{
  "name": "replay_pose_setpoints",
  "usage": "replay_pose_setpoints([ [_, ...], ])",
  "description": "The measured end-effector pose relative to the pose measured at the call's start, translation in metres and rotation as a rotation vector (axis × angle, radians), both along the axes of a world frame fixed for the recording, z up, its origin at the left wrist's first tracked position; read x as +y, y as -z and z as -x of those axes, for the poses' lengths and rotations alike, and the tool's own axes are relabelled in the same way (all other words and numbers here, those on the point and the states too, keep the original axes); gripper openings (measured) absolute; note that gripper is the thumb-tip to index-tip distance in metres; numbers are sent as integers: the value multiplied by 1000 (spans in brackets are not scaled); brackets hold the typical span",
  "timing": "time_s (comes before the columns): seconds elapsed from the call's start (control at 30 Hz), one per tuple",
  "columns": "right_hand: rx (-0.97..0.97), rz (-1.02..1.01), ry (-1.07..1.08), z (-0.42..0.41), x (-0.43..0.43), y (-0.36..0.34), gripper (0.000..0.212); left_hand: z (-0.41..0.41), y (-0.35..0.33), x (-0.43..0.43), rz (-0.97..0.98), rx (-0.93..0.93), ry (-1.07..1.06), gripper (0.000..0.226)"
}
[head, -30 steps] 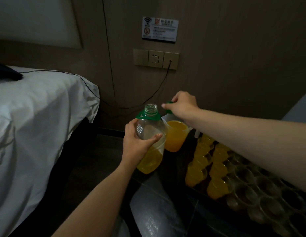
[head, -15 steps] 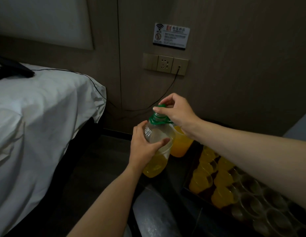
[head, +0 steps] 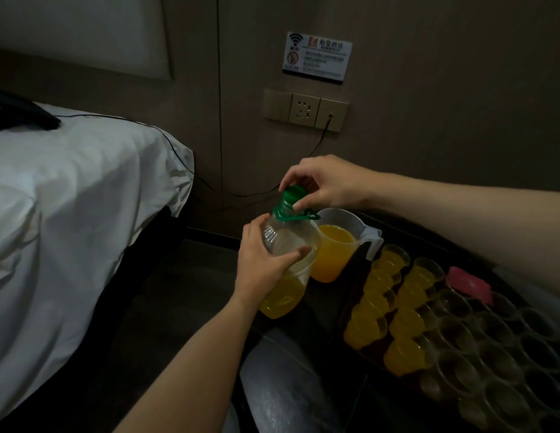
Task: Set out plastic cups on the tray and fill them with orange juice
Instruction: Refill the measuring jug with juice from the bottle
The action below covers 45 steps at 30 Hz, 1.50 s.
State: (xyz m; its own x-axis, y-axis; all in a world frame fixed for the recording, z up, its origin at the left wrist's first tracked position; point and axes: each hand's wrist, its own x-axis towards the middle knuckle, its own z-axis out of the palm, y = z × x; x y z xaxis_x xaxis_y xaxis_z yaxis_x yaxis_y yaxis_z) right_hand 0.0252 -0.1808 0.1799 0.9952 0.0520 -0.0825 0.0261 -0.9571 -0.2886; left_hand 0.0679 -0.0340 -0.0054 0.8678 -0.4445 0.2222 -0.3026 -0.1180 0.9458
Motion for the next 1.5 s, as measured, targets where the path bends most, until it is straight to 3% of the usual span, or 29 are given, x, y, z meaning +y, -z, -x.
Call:
replay_pose_setpoints([
  [0.17,-28,127,47,-8,3,-4,39,1,1,0,0,-3,-2,101],
  [0.27,-102,214,201,-15,14,5,54,1,0,0,-4,-2,-2,101],
  [0.4,-129,523,309,-19,27,13,76,1,0,1,12,27,14,102],
  [0.47,-63,486,268,-19,23,8,76,1,-1,1,20,35,16,103],
  [0.53,25,320,153,-18,15,4,54,0,-1,1,11,25,18,102],
  [0.63,30,254,60,-16,10,6,45,0,1,0,3,3,0,102],
  [0.87,-167,409,251,-7,30,26,49,2,1,-2,-5,6,-22,102],
  [0.93,-125,392,274,-7,28,18,51,2,0,-2,-9,6,-22,103],
  [1.03,-8,204,305,-7,19,4,40,4,-1,-6,-9,14,-47,104],
  [1.17,-33,280,237,-6,20,13,41,6,1,-11,-7,17,-69,106],
  [1.5,-194,354,445,-4,39,37,52,7,1,-9,-10,37,-47,109],
])
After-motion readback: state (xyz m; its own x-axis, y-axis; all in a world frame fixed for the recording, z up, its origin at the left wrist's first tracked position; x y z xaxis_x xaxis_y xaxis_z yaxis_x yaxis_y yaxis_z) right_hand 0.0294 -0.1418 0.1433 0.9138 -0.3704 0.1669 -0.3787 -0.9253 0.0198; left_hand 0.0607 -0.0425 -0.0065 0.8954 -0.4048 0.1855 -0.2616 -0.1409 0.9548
